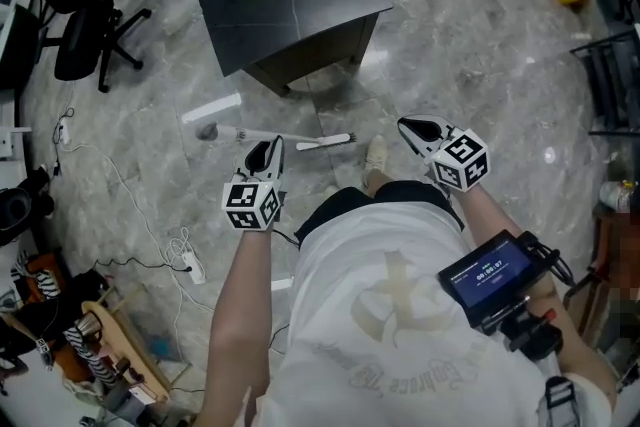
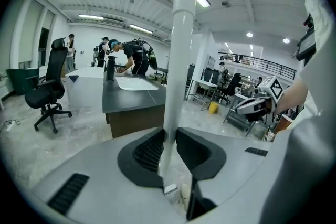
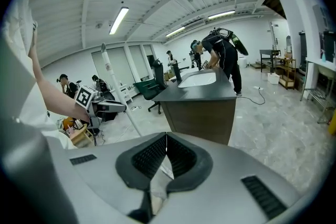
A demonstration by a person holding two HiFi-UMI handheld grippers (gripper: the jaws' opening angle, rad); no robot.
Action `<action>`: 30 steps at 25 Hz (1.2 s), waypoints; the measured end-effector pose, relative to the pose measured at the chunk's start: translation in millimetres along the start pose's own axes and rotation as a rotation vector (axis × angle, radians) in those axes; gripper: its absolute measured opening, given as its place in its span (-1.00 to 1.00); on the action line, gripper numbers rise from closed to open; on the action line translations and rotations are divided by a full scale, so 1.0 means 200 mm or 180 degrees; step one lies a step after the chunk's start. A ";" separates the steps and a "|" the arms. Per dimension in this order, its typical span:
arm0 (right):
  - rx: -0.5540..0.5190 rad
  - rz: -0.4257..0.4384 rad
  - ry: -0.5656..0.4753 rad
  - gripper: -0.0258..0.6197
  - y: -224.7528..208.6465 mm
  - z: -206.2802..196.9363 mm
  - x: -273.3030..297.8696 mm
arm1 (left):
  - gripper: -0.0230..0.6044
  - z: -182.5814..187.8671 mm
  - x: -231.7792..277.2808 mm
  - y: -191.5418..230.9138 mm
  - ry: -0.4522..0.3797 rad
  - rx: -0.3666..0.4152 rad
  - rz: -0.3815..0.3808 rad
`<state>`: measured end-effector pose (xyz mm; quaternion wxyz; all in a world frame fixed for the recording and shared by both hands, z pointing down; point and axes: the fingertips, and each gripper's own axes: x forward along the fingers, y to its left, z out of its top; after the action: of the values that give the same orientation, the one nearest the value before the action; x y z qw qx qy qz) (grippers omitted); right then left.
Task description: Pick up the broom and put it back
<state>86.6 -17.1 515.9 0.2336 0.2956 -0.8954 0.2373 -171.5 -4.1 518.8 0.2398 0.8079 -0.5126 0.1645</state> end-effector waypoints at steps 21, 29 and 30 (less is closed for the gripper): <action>-0.0157 0.0201 -0.0260 -0.86 0.36 0.20 0.11 | -0.66 0.04 -0.55 0.00 -0.0423 0.0011 0.0052; -0.0201 0.0243 -0.0272 -0.86 0.43 0.22 0.11 | -0.66 0.02 -0.68 -0.02 -0.0503 0.0043 0.0087; -0.0206 0.0247 -0.0272 -0.86 0.44 0.22 0.11 | -0.66 0.02 -0.69 -0.02 -0.0508 0.0052 0.0088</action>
<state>3.1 11.5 469.1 0.1952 0.2628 -0.9226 0.2043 -225.0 98.8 444.0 0.1893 0.8132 -0.5398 0.1071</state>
